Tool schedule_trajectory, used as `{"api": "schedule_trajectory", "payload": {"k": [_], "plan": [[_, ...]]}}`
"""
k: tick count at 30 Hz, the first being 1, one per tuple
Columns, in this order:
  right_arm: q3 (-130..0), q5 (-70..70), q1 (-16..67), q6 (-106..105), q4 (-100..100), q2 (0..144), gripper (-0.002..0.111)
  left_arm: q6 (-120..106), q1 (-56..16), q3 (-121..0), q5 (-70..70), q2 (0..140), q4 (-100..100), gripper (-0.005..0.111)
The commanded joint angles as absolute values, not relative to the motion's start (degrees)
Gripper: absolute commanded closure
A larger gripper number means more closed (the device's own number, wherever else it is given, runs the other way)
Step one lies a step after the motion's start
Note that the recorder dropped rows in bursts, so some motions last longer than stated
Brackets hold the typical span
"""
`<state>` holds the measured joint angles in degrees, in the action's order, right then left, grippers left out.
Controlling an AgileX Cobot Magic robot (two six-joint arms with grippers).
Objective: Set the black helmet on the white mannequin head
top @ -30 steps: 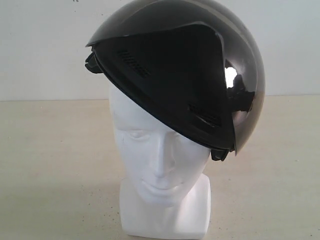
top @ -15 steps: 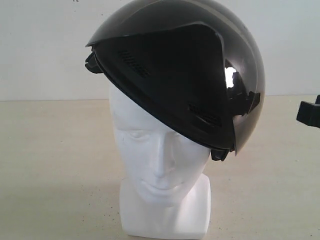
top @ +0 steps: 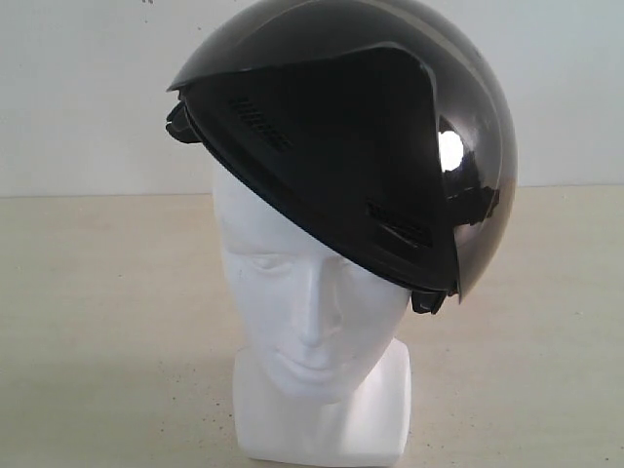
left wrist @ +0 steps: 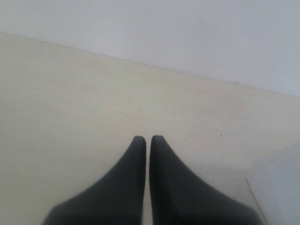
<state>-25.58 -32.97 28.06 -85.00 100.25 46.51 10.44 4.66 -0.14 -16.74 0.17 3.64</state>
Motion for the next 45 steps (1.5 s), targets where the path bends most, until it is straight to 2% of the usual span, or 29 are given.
{"api": "schedule_trajectory", "payload": {"k": [1,45], "plan": [[-25.38,-33.05,27.86,-85.3,99.95,46.41,0.108,10.43,4.29,0.0,-16.72,0.0,4.02,0.102],[-25.38,-33.55,27.86,-84.77,99.95,46.41,0.108,10.43,4.29,0.0,-16.72,0.0,4.02,0.102]]}}
